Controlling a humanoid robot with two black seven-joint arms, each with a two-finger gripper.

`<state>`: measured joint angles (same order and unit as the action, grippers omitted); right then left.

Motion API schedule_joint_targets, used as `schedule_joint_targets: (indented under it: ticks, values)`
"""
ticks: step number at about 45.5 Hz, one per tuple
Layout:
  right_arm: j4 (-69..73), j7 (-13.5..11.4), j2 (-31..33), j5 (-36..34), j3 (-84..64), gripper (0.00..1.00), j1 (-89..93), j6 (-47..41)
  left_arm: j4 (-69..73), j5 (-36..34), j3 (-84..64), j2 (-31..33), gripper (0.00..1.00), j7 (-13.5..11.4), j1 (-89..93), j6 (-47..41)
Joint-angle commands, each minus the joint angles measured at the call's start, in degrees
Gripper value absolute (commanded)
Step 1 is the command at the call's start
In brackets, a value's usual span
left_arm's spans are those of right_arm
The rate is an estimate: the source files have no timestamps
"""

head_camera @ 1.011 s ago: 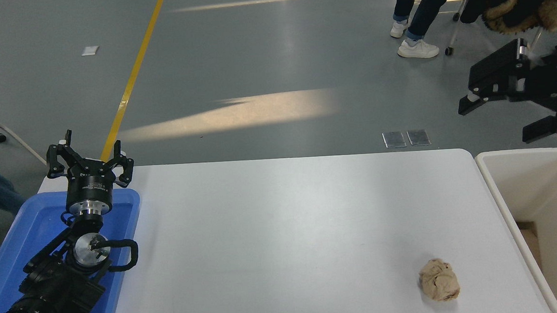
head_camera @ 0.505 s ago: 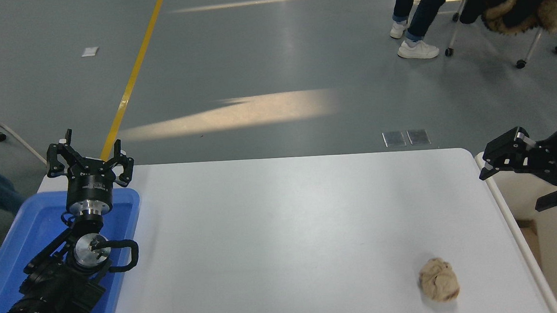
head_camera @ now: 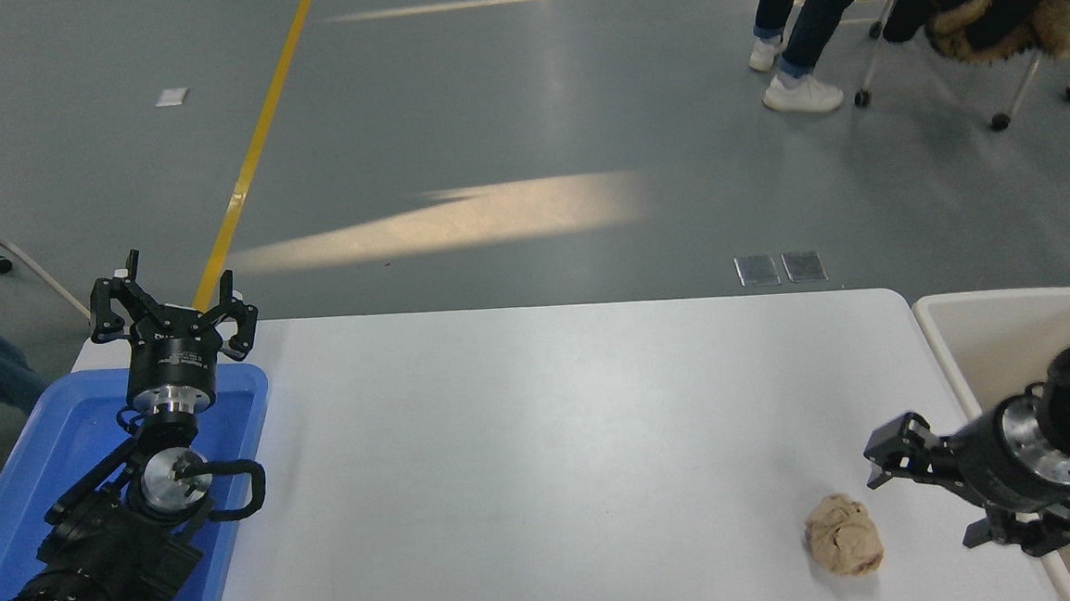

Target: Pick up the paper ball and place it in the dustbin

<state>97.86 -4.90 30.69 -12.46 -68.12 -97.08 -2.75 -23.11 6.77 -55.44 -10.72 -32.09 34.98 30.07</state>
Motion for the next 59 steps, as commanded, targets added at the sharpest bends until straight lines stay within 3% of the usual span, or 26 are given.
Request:
schedule_joint_targets:
  ticks: [1, 38, 41, 45, 51, 59]
  values:
    - [-3.02, -0.03, -1.07, -0.20, 7.29, 0.95, 9.80, 5.82, 0.00, 0.00, 0.07, 0.00, 0.99, 0.01, 0.00, -0.01]
    - [-21.30, -0.03, -8.98, -0.02, 13.89, 0.95, 24.83, 12.59, 0.00, 0.00, -0.02, 0.00, 0.99, 0.01, 0.00, -0.01]
    - [-21.92, -0.03, -9.69, -0.02, 13.98, 0.86, 25.53, 12.86, 0.00, 0.00, -0.02, 0.00, 0.99, 0.01, 0.00, -0.01]
    - [-22.10, -0.03, -10.30, 0.06, 14.07, 0.65, 25.89, 13.03, 0.00, 0.00, -0.02, 0.00, 0.99, 0.01, 0.00, -0.01]
    - [-22.10, -0.11, -10.57, 0.24, 13.98, 0.00, 25.80, 12.86, 0.00, 0.00, -0.02, 0.00, 0.99, 0.01, 0.00, -0.01]
    - [-21.31, -0.29, -9.78, 0.68, 13.89, 0.00, 24.57, 13.12, 0.00, 0.00, -0.02, 0.00, 0.99, 0.01, 0.00, -0.09]
